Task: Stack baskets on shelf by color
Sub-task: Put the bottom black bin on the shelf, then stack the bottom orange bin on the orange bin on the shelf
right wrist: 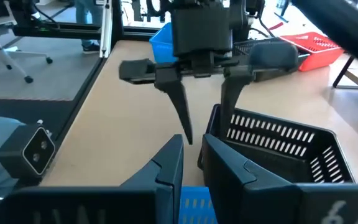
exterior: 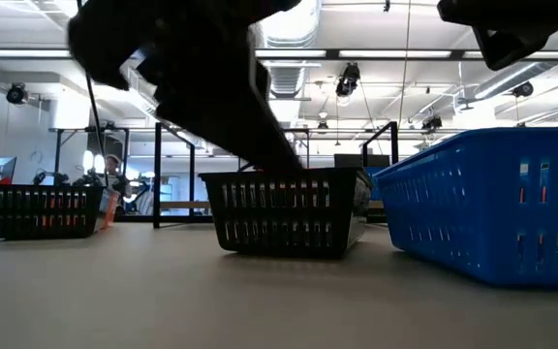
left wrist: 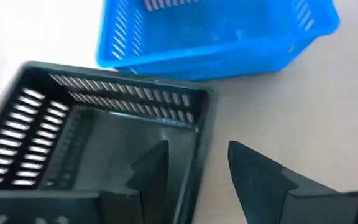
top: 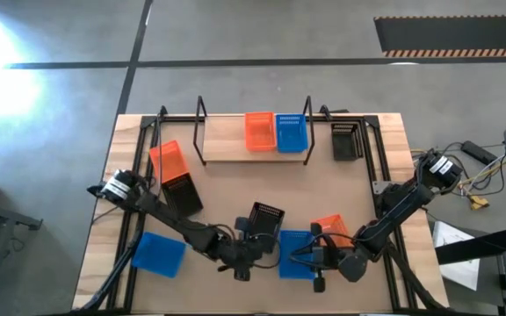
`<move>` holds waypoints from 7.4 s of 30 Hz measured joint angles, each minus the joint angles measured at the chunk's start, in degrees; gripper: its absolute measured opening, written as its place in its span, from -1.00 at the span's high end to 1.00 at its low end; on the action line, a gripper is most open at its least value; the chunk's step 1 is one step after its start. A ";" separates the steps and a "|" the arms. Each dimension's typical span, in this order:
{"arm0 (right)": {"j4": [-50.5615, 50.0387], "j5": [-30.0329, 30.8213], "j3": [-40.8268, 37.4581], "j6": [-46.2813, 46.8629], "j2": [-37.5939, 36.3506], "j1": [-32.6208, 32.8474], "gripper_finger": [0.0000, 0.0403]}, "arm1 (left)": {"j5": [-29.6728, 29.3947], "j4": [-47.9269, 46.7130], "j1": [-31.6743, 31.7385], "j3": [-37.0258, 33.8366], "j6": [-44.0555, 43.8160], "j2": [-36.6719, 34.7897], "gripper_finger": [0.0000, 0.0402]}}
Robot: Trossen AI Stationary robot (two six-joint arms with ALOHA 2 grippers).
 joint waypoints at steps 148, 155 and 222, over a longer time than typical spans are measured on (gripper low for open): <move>-82.70 -29.22 22.43 27.33 3.21 7.34 0.26 | -17.94 40.96 -7.40 -30.98 5.61 -20.06 0.04; -82.82 -31.98 21.35 24.33 7.10 7.32 0.45 | -17.92 41.27 -7.38 -31.07 5.61 -20.06 0.04; -66.55 -37.51 51.81 -39.89 18.12 -66.42 0.77 | -17.62 41.84 -7.49 -31.05 -3.30 -15.07 0.04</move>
